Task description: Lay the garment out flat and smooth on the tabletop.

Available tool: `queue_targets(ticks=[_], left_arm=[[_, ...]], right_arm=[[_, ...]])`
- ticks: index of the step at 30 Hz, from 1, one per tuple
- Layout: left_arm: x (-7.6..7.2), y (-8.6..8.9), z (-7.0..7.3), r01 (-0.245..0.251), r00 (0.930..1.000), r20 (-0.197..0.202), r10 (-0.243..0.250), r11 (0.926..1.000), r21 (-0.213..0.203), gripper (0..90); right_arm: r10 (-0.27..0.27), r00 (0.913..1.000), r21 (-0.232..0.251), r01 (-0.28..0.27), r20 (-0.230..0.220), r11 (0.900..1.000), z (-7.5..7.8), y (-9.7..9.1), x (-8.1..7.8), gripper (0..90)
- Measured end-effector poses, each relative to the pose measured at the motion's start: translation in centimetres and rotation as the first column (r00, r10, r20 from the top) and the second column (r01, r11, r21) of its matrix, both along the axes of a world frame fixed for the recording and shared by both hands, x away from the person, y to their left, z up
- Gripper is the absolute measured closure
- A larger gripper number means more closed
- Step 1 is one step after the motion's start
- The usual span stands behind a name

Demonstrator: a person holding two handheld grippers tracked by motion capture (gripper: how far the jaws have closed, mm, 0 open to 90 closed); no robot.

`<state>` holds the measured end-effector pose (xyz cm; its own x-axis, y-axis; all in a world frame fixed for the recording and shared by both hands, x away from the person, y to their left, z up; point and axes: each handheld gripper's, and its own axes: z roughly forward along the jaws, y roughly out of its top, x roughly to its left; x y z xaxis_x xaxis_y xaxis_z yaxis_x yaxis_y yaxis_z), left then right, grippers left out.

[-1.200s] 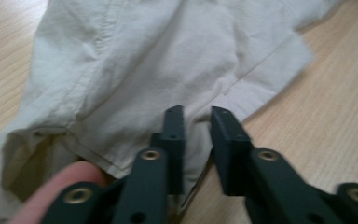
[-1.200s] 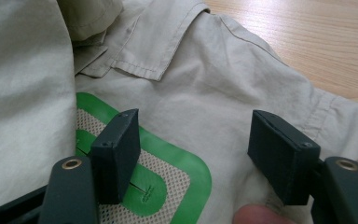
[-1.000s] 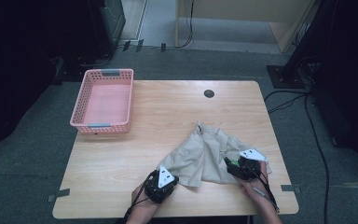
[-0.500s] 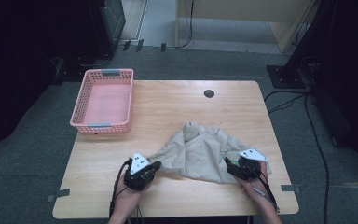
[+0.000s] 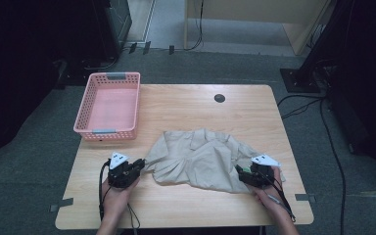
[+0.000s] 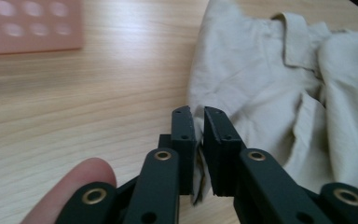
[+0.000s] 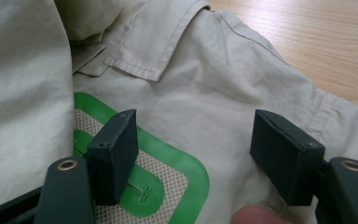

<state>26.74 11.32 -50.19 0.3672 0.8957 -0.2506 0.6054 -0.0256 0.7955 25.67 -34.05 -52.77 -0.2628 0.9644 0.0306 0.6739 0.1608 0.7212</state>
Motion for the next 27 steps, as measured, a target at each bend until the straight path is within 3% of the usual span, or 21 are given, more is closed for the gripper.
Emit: queue_targets(ticks=[2,5,9,14,16,22,23,27], left_arm=[[0.0,0.7,0.5,-0.033,0.9993,0.018,0.033,0.9992,-0.024,73.9],[-0.1,1.1,1.0,-0.047,0.9981,0.038,0.049,0.9976,-0.051,68.0],[0.2,-0.1,0.8,0.012,0.9995,0.03,-0.011,0.9995,-0.029,62.9],[1.2,-2.2,0.0,0.062,0.9981,0.0,-0.062,0.9981,-0.002,60.6],[1.8,-3.0,-0.3,0.068,0.9976,-0.014,-0.068,0.9976,0.015,59.0],[3.2,-5.2,-1.1,0.12,0.9918,-0.054,-0.116,0.9885,0.091,54.6],[3.3,-5.4,-1.3,0.127,0.9907,-0.061,-0.122,0.987,0.098,54.5],[3.4,-5.9,-1.9,0.137,0.9884,-0.08,-0.129,0.9842,0.112,54.3]], right_arm=[[0.028,0.999,0.014,-0.027,-0.035,0.9995,0.4,-0.2,0.0,33.8],[0.025,0.9993,0.046,-0.024,-0.029,0.9987,1.4,-0.5,-0.2,34.0],[0.01,0.9999,0.084,-0.01,0.005,0.9964,3.3,-1.0,-0.3,34.0],[0.007,0.9979,0.194,-0.019,0.064,0.9808,6.1,-0.5,-0.2,34.1],[0.021,0.997,0.215,-0.037,0.075,0.9758,6.8,0.2,0.1,34.0],[0.114,0.9932,0.186,-0.117,0.027,0.9756,7.2,3.5,1.5,33.5],[0.114,0.9933,0.167,-0.116,0.017,0.9792,7.0,4.0,1.8,36.0],[0.123,0.9924,0.123,-0.123,0.012,0.9848,6.0,5.0,2.2,68.7]])
